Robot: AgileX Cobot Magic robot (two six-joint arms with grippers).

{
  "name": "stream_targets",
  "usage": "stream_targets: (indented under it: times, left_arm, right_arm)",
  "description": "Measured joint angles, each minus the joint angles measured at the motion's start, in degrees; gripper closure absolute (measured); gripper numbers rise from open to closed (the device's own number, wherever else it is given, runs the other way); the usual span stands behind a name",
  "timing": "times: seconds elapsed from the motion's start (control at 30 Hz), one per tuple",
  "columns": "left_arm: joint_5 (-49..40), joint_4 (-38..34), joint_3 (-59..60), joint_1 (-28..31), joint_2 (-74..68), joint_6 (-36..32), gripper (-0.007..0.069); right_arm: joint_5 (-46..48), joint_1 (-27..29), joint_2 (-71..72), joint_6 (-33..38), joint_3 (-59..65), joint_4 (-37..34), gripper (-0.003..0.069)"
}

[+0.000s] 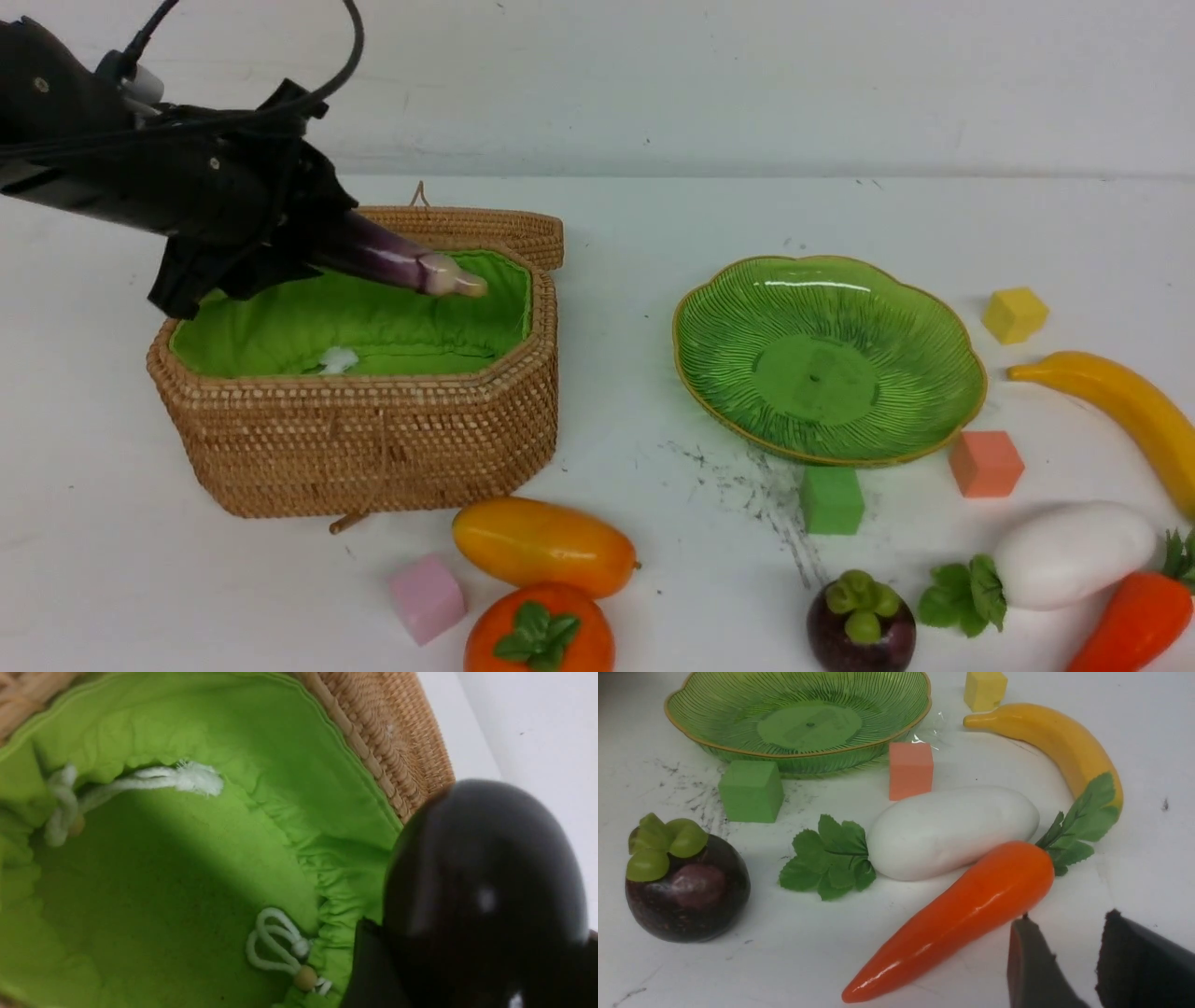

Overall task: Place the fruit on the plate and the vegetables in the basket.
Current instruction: Use the left arm to grab an eggplant and put it into the left basket, then grab a tomato with your left arm and place it on the plate on the right.

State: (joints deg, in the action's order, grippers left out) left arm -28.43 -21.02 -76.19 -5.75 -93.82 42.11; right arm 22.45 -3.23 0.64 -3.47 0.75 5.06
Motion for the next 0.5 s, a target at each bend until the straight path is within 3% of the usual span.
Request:
stream_targets:
  times: [0.1, 0.23, 0.37, 0.5]
  left_arm:
    - [-0.12, 0.20, -0.41, 0.00, 0.38, 0.57, 0.0013]
    - [-0.82, 2.64, -0.41, 0.00, 1.91, -0.96, -0.0042]
    - [-3.17, 5.73, -0.41, 0.00, 5.05, -6.81, -0.0031]
    - [-14.47, 5.87, -0.53, 0.00, 11.42, -22.15, 0.0049]
  right_arm:
    - [0.00, 0.00, 0.00, 0.00, 0.00, 0.00, 0.0417]
    - [0.00, 0.00, 0.00, 0.00, 0.00, 0.00, 0.0417]
    - [0.00, 0.00, 0.00, 0.00, 0.00, 0.00, 0.0417]
    - [0.00, 0.00, 0.00, 0.00, 0.00, 0.00, 0.0417]
